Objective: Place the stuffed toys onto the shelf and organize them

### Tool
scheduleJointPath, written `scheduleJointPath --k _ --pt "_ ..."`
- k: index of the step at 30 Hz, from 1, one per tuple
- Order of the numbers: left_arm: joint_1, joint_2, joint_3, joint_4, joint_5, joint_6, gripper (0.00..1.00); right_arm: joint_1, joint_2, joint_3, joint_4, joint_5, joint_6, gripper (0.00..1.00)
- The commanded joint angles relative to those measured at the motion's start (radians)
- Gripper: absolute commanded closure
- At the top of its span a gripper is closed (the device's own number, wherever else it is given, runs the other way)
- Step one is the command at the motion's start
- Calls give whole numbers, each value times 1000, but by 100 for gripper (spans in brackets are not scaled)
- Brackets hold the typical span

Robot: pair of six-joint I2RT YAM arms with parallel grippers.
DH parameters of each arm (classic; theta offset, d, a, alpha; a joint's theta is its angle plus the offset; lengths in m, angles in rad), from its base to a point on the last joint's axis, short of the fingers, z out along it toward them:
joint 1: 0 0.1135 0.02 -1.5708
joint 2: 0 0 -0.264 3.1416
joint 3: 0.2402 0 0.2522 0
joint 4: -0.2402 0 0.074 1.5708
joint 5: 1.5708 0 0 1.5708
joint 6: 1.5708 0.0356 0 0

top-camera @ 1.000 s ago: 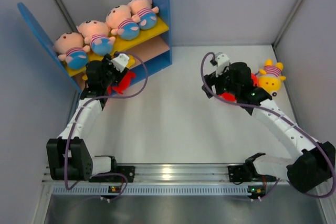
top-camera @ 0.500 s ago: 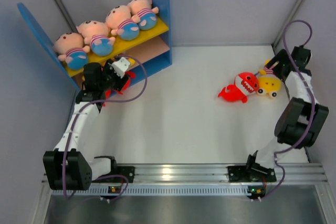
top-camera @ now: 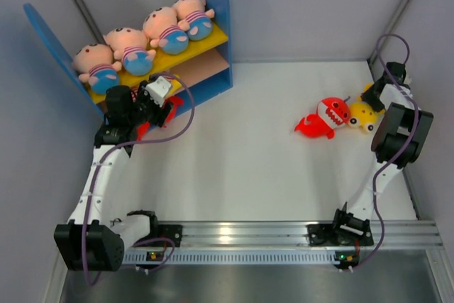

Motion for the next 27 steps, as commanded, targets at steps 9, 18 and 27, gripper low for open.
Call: scheduleJointPath --k 9,18,27 --pt "-22 -28 71 -66 102 -57 36 12 -245 -147 92 26 -167 100" --pt "-46 -82 57 -87 189 -48 35 277 -579 -69 135 42 -685 100" --pt "-47 -234 13 -176 224 26 32 921 -603 -46 -90 -332 -1169 100"
